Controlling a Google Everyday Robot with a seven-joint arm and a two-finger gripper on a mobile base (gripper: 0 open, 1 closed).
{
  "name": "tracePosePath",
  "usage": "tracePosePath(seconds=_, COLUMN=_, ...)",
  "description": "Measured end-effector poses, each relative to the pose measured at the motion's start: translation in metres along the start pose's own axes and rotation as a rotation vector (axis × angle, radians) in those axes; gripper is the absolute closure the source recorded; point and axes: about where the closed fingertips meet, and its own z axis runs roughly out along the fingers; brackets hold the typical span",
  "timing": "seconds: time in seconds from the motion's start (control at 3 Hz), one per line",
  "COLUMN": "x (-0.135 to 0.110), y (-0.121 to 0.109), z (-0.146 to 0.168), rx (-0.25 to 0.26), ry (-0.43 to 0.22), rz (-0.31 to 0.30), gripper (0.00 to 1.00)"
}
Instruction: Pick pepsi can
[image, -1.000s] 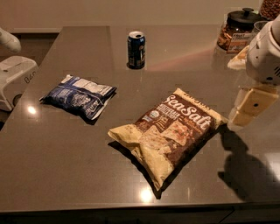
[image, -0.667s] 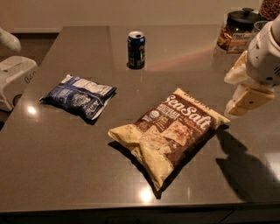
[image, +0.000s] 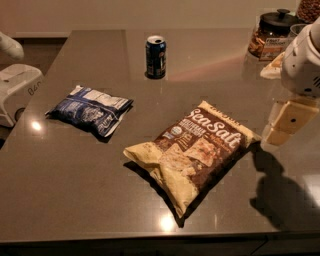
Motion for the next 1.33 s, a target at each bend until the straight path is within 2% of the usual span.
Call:
tracePosePath(seconds=0.33, x=0.0000, y=0.0000, z=0.0000, rx=0.000, ry=0.000, rz=0.000, gripper=0.00)
tracePosePath(seconds=1.33, x=0.0000, y=0.0001, z=0.0000, rx=0.001, ry=0.000, rz=0.000, gripper=0.00)
